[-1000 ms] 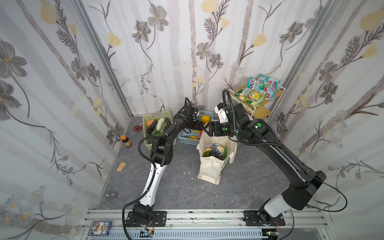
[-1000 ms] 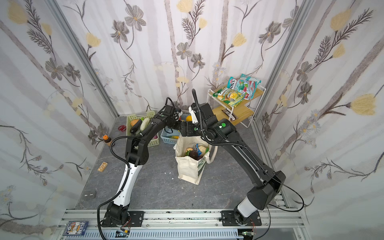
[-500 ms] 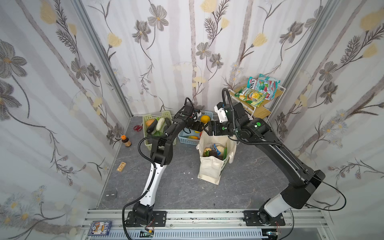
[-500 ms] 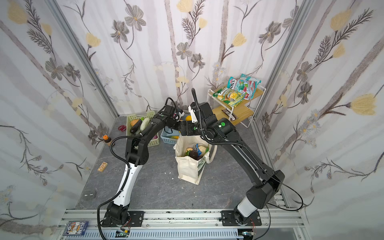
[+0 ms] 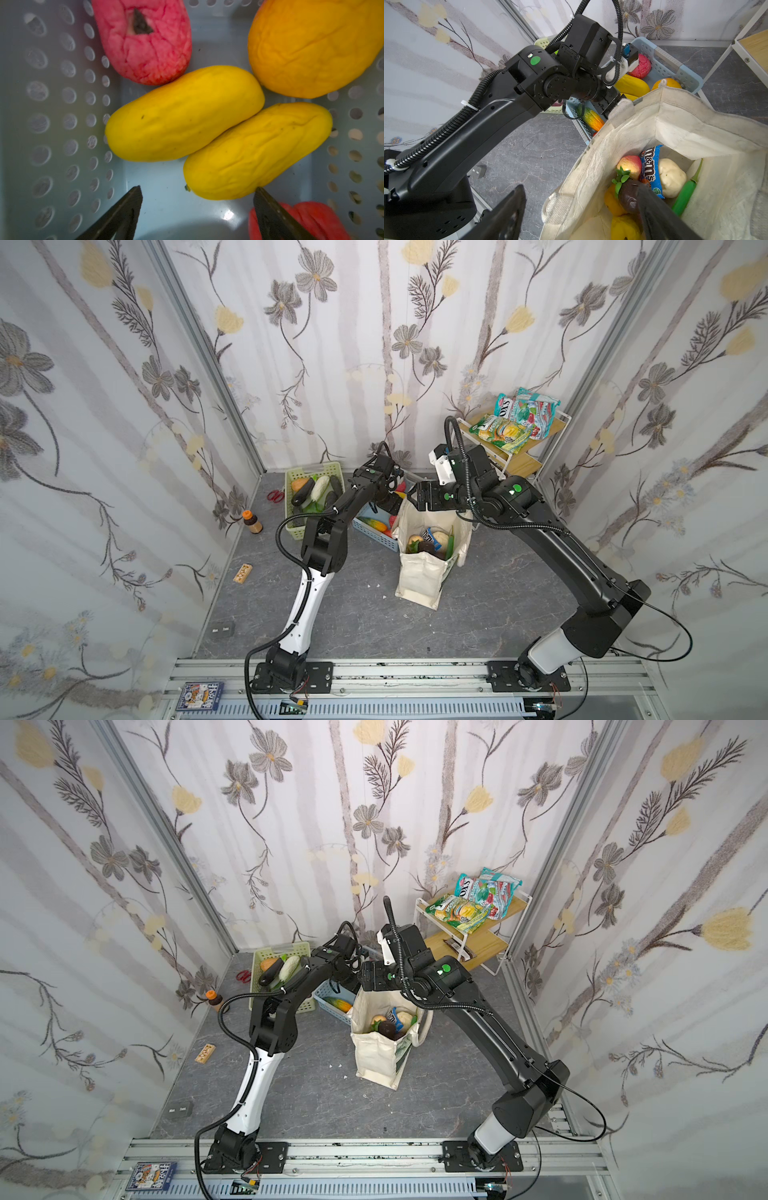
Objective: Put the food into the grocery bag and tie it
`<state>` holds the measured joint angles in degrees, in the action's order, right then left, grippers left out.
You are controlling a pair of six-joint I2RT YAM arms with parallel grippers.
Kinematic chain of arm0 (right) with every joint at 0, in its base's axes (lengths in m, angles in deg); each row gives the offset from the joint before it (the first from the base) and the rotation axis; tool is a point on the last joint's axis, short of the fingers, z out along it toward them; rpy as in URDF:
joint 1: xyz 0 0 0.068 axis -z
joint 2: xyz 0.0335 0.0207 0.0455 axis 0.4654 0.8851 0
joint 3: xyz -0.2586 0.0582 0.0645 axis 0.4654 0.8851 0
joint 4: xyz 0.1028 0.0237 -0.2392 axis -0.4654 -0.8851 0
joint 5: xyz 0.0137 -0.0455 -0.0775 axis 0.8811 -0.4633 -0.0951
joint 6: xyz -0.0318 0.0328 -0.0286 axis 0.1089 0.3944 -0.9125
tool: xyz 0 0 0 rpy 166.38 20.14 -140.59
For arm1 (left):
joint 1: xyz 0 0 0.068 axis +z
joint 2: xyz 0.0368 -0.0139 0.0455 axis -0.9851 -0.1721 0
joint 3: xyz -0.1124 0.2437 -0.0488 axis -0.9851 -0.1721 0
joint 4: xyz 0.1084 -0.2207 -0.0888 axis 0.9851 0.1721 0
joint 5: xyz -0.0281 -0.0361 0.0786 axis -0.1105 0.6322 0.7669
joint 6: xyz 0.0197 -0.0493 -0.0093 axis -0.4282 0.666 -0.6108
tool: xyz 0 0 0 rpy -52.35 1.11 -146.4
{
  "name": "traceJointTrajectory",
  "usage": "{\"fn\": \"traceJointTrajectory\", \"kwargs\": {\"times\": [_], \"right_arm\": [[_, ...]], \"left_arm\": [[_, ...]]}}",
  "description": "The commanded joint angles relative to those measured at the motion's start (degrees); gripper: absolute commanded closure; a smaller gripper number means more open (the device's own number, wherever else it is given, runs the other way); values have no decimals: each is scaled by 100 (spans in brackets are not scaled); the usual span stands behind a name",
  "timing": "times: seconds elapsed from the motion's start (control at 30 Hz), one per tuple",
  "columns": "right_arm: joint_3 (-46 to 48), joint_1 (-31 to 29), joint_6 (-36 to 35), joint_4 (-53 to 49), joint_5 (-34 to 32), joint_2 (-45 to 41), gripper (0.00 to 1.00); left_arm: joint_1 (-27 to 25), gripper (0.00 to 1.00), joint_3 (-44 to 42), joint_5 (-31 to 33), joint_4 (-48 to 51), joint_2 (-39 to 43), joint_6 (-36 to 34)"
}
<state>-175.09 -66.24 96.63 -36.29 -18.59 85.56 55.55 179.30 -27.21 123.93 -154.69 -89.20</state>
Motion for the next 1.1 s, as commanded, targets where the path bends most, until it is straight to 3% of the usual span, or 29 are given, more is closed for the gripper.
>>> {"fn": "traceJointTrajectory", "kwargs": {"times": [0.0,0.13,0.23,0.3,0.4,0.63,0.77,1.0,1.07], "right_arm": [[-90,-2,18,64,-24,24,16],[-126,-1,21,52,-45,30,16],[-135,-1,32,44,-66,23,16],[-135,-1,45,35,-75,21,16],[-146,-1,44,39,-90,37,16],[-171,-3,14,37,-92,41,16],[-177,-6,-16,19,-63,41,16],[-477,-20,-25,-180,-29,219,16],[-478,-24,-25,-195,-49,216,16]], "left_arm": [[70,13,-9,-303,104,39,-98],[82,13,162,-238,14,-130,212],[180,12,314,-88,-108,-130,1093],[266,12,347,-320,-171,27,1746],[274,12,55,-733,-457,445,2142],[194,12,-557,-1528,-267,967,2522],[65,12,-923,-1081,-399,1009,2532],[-60,12,-455,-875,-145,478,2023],[-78,12,-491,-561,-295,375,1979]]}}
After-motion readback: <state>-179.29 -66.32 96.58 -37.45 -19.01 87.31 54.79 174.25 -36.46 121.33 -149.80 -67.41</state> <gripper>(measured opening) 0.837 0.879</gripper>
